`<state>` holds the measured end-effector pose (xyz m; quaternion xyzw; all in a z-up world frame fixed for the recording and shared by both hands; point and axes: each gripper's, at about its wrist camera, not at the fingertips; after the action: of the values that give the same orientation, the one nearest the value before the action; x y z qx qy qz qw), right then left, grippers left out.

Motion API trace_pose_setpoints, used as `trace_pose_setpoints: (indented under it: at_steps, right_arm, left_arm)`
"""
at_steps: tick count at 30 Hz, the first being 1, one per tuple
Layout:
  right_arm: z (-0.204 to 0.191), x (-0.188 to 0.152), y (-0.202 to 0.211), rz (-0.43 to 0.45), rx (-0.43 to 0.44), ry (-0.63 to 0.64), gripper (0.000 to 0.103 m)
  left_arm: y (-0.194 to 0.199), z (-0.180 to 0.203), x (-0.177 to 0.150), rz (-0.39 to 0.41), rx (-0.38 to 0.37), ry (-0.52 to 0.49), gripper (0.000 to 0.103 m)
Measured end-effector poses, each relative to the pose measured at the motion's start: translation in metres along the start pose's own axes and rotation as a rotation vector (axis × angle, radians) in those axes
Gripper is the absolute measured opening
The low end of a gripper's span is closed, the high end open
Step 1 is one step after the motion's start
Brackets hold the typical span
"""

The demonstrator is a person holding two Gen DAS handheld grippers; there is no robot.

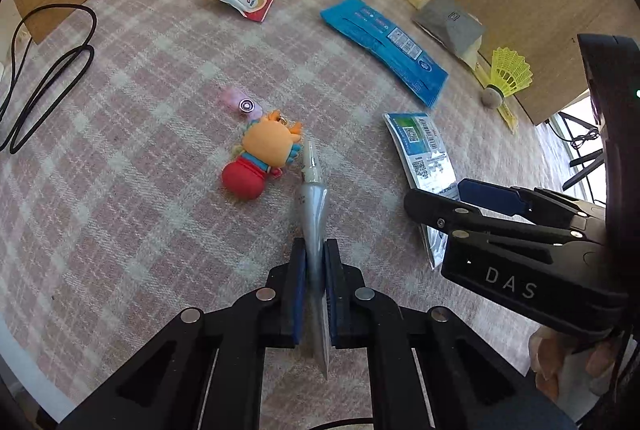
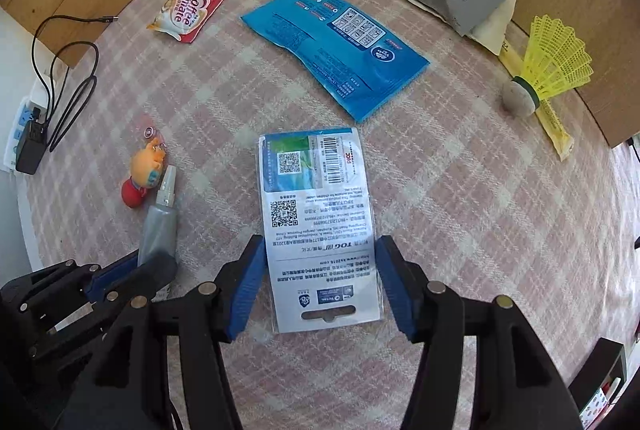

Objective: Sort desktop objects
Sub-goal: 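Grasp the grey ANEW tube with the left gripper while the right gripper grasps the white card package, then carry the grey tube and white card package to the black tray and release both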

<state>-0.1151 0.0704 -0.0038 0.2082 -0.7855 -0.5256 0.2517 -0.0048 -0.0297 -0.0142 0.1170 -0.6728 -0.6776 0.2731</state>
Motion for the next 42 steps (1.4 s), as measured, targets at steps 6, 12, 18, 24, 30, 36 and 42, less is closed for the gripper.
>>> trace_pose_setpoints:
  at_steps: [6, 12, 18, 24, 30, 36, 42]
  right_arm:
    - [0.016, -0.006, 0.008, -0.006, 0.058, -0.022, 0.054]
    - [0.033, -0.028, 0.024, 0.027, 0.087, -0.077, 0.054]
    - [0.045, -0.050, 0.055, 0.094, 0.110, -0.118, 0.054]
    - [0.054, -0.079, 0.098, 0.166, 0.106, -0.143, 0.054]
    - [0.074, -0.118, 0.144, 0.240, 0.079, -0.205, 0.054]
    - [0.113, -0.161, 0.188, 0.327, 0.044, -0.307, 0.054]
    - [0.160, -0.225, 0.227, 0.385, -0.022, -0.446, 0.054]
  left_arm:
    - [-0.002, -0.002, -0.008, -0.015, -0.035, 0.005, 0.007]
    - [0.004, 0.006, -0.022, -0.024, -0.080, 0.009, 0.007]
    - [0.023, 0.032, -0.021, 0.002, -0.109, -0.021, 0.007]
    - [0.052, 0.062, -0.017, 0.033, -0.136, -0.093, 0.007]
    - [0.079, 0.114, -0.021, 0.063, -0.173, -0.211, 0.007]
    - [0.100, 0.177, -0.033, 0.071, -0.225, -0.349, 0.007]
    - [0.120, 0.249, -0.064, 0.067, -0.294, -0.504, 0.007]
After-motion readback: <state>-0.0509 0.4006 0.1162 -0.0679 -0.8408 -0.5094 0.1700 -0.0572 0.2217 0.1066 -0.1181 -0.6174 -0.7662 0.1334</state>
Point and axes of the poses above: each gripper's, at about its wrist camera, not at the fingertips, and y roughly against the way its jaws point, z to its right, x to its top, and after that the axes turned 15 degrees about x, right-handed
